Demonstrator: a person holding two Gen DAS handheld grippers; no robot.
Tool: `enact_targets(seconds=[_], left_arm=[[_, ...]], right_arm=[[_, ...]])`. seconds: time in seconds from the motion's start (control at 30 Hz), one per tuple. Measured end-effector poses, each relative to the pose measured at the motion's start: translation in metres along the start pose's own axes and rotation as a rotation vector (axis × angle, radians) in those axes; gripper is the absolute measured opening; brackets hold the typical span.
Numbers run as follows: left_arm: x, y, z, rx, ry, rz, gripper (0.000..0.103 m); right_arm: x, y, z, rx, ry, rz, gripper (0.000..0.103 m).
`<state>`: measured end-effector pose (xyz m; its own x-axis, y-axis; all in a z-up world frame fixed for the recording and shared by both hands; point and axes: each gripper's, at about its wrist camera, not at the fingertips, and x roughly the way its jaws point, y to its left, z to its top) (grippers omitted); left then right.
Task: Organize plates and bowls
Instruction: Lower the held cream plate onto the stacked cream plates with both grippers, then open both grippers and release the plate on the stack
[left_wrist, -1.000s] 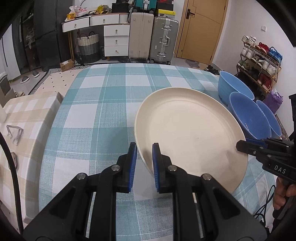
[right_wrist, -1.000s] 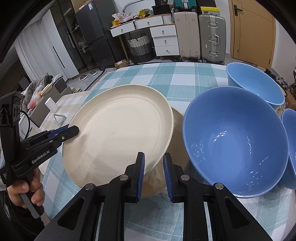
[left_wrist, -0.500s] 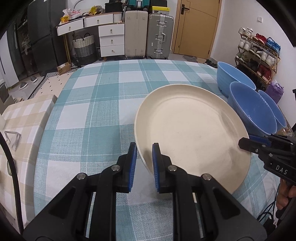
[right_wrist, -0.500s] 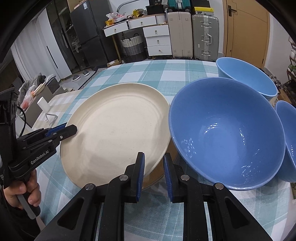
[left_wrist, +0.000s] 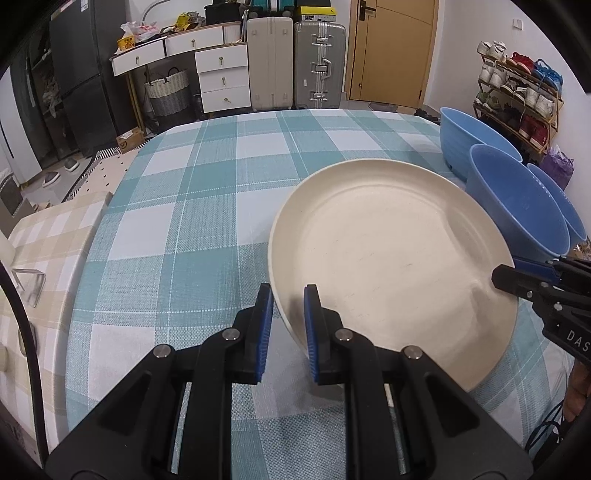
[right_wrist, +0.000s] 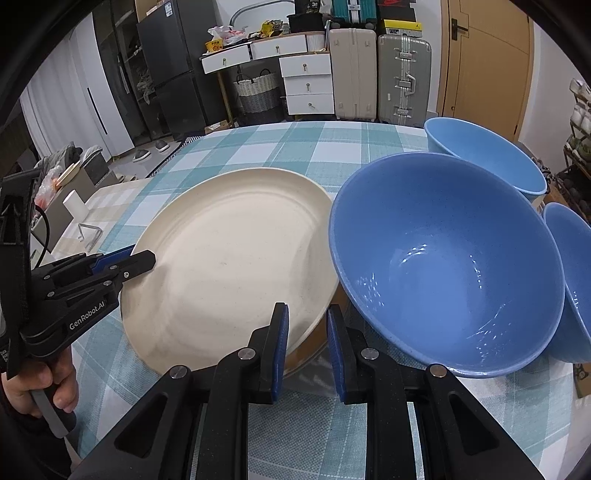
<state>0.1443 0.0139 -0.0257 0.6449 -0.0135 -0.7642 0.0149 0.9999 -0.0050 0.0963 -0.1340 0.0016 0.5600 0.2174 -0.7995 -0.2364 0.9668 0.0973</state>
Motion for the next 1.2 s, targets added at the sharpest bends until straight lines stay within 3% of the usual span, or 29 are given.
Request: enact_targets(seconds=[0.4, 0.9, 1.03, 1.2], left_arm=[[0.011, -0.007, -0.002, 0.031, 0.007, 0.022, 0.013], [0.013, -0.002, -0.003, 0.005, 0.024, -0.005, 0.014], [0.01, 0.0, -0.004, -0.006, 0.032, -0.035, 0.02], [-0.001, 0.002, -0.002, -0.027, 0.025, -0.066, 0.05]], right_arm=[[0.001, -0.002, -0.009, 0.045, -0.016, -0.014, 0.021], [0.0, -0.002, -0.012, 0.059, -0.014, -0.033, 0.022], [0.0, -0.004, -0.011, 0.079, 0.003, -0.019, 0.022], [-0.001, -0.004, -0.012, 0.098, 0.024, 0.008, 0.028]])
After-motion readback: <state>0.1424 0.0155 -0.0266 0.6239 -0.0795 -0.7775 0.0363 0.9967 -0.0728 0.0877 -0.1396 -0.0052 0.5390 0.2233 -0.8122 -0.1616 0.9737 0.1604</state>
